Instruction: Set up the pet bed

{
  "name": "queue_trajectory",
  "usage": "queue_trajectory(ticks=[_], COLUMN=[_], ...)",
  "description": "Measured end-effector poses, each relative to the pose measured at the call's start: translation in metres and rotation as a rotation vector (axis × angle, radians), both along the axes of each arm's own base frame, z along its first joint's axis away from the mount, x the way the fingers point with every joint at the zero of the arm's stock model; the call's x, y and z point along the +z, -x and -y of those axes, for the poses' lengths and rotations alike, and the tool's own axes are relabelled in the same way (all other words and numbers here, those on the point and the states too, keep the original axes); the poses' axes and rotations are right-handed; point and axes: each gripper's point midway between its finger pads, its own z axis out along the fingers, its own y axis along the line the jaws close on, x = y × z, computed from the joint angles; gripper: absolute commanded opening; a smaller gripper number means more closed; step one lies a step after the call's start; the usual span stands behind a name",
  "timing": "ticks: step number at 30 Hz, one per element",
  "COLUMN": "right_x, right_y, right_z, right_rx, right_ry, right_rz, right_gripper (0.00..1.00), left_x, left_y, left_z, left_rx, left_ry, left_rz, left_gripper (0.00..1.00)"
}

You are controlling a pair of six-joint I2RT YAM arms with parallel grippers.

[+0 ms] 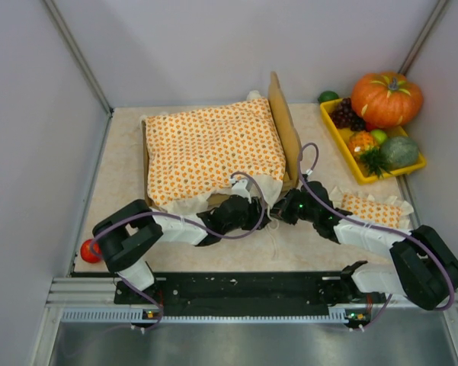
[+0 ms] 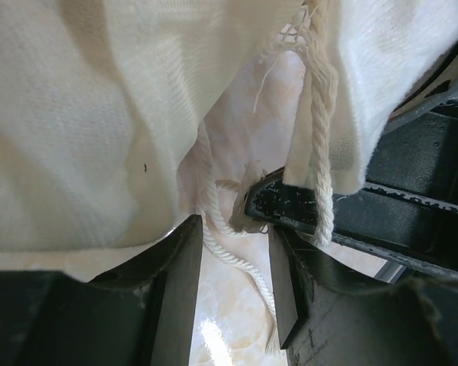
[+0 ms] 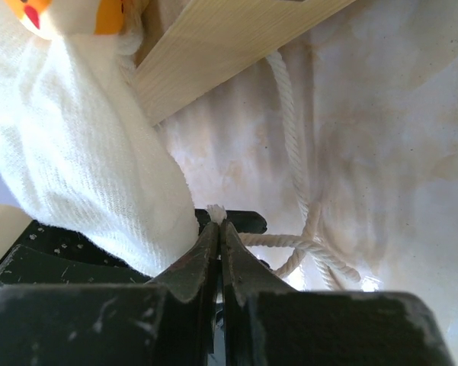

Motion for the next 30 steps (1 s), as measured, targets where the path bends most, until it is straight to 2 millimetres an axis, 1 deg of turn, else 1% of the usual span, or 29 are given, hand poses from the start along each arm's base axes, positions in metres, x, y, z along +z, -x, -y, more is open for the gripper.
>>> queue_trajectory(ticks=[3,9,10,12,13,15,16,19,21,26,28,30], right_x=[0.001,0.001,0.001,0.002,0.002,0.003,0.003,0.005,0.007,0.009,0.009,0.01], right_y=[0.001,0.001,0.001,0.0,0.0,-0.001,-0.001,-0.002,-0.002,-0.002,-0.002,-0.002], right_z=[0.0,0.0,0.0,0.0,0.0,0.0,-0.001,-0.001,-0.001,-0.002,-0.002,-0.002], right_rx=[0.003,0.004,0.004,0.004,0.004,0.003,0.004,0.004,0.005,0.006,0.005,0.005], right_ry=[-0.003,-0.004,-0.004,-0.007,-0.009,-0.01,-0.012,-0.017,-0.021,-0.027,-0.028,-0.03], right_rz=[-0.002,-0.002,-0.002,0.001,0.004,0.005,0.005,0.012,0.017,0.022,0.022,0.02], right_gripper=[0.0,0.0,0.0,0.0,0.0,0.0,0.0,0.0,0.0,0.0,0.0,0.0], left_x=[0.0,-0.002,-0.002,0.0,0.0,0.0,0.001,0.004,0.002,0.002,0.001,0.002], left_y=[0.0,-0.002,-0.002,-0.003,-0.004,-0.004,-0.004,-0.005,-0.006,-0.009,-0.01,-0.011], left_z=[0.0,0.0,0.001,0.002,0.002,0.004,0.005,0.006,0.003,0.0,-0.002,-0.003], left_rx=[0.001,0.005,0.005,0.005,0.005,0.003,-0.001,-0.001,0.01,0.036,0.044,0.054], left_ry=[0.006,0.023,0.027,0.038,0.043,0.051,0.056,0.066,0.064,0.07,0.07,0.078], left_rz=[0.004,0.017,0.02,0.028,0.032,0.037,0.041,0.053,0.057,0.066,0.069,0.072], left_gripper=[0.47,0.46,0.44,0.42,0.34,0.31,0.31,0.44,0.45,0.46,0.38,0.36])
